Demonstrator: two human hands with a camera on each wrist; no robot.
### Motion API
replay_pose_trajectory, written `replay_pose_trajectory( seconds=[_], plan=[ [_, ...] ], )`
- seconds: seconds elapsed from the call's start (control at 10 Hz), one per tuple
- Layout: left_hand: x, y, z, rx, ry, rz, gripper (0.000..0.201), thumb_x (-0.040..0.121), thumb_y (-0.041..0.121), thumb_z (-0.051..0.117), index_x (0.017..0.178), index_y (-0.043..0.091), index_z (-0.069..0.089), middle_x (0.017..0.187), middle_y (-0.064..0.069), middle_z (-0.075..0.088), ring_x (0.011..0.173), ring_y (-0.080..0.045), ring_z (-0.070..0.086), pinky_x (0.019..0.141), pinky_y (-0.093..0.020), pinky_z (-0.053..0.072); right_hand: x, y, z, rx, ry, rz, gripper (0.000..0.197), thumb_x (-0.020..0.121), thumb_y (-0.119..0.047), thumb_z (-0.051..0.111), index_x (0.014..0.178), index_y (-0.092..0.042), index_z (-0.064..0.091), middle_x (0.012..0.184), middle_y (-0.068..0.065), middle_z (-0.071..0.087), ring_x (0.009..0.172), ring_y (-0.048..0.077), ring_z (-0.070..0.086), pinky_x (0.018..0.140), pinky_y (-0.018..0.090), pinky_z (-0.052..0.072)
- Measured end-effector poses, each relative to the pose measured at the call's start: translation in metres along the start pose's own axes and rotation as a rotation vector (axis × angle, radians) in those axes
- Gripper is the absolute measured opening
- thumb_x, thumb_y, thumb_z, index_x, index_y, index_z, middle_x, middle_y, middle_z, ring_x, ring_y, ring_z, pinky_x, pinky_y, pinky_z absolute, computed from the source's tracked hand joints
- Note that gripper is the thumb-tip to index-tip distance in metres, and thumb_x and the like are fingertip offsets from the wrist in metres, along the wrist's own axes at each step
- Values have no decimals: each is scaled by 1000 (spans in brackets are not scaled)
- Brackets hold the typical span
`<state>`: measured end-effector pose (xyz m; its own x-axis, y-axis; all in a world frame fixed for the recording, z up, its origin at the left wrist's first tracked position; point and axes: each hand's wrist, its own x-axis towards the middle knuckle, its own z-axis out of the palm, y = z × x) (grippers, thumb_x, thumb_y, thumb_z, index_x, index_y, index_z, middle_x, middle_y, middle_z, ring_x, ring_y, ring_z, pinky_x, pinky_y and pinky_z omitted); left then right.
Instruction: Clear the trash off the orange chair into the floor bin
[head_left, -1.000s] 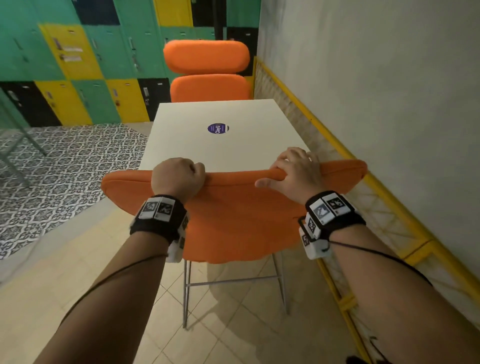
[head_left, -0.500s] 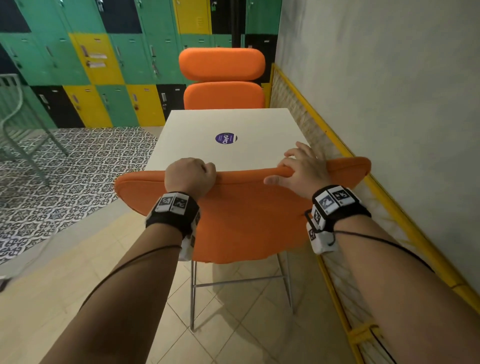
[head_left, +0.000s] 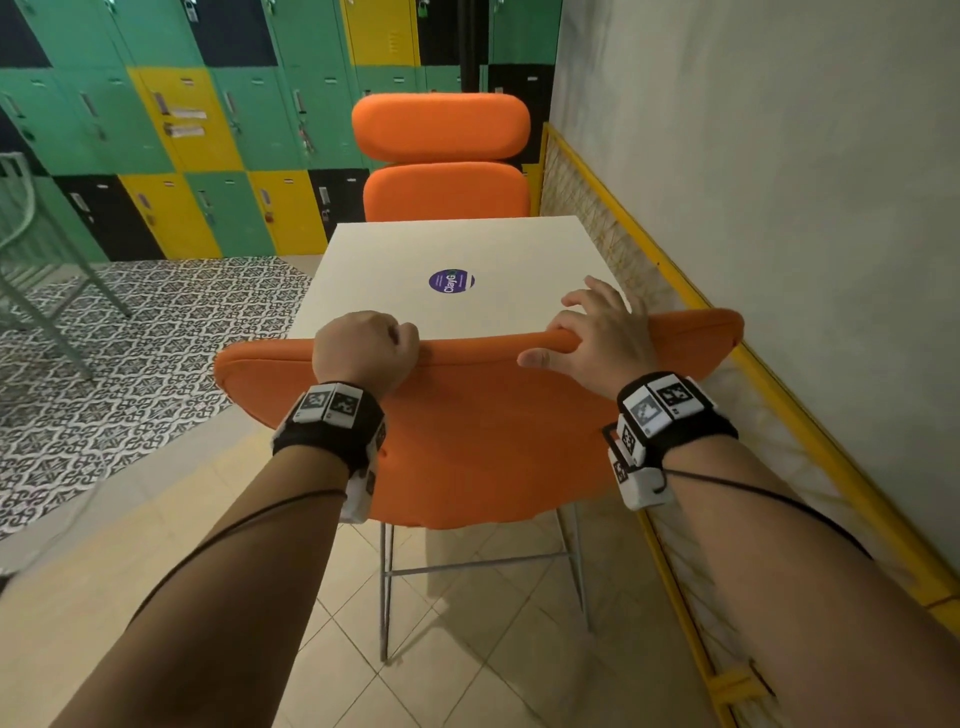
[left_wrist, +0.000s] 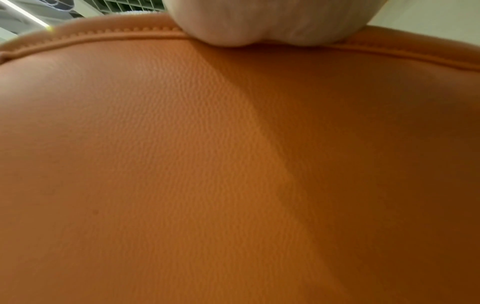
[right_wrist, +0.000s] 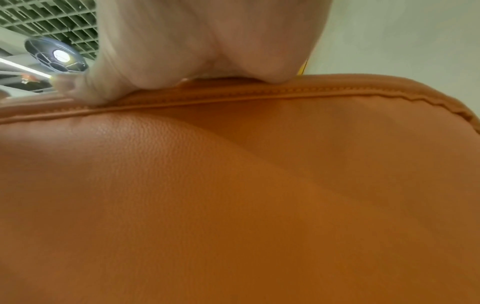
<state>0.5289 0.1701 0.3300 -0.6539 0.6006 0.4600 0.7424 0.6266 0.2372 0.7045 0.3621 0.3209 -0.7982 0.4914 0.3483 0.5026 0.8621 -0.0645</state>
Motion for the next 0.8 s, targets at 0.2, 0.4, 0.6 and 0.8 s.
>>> replay_pose_trajectory(
  seconds=[0.2, 0.4, 0.6, 0.8],
  plan=[
    [-7, -4, 3, -49, 13, 32, 40, 76, 33, 32, 49, 8, 46, 46, -1, 37, 48, -26, 39, 44, -23, 15, -9, -3, -2, 12, 6, 7, 99, 57, -97, 14, 98, -26, 69, 131, 1, 55, 135, 23, 34, 109, 49, 21],
    [-19, -15, 5, -134, 82, 165, 39, 83, 28, 40, 48, 12, 44, 49, -1, 43, 42, -19, 35, 42, -20, 15, -22, -14, -4, 85, 39, 88, 95, 53, -99, 18, 95, -30, 68, 105, -8, 63, 105, 16, 52, 91, 34, 31],
    [-30, -39, 7, -208, 48, 474, 33, 92, 31, 41, 77, 17, 67, 78, 1, 68, 65, -18, 62, 68, -33, 49, -63, -39, 20, 208, 172, 244, 73, 79, -77, 39, 131, -27, 48, 142, -4, 43, 138, 18, 30, 117, 45, 19],
    [-58, -50, 23, -307, 185, 497, 48, 80, 31, 47, 117, 9, 67, 123, -10, 65, 123, -23, 48, 104, -35, 32, -174, -50, 64, 373, -10, 548, 67, 77, -78, 37, 138, -58, 16, 148, -15, 34, 134, 12, 34, 109, 32, 35]
  ],
)
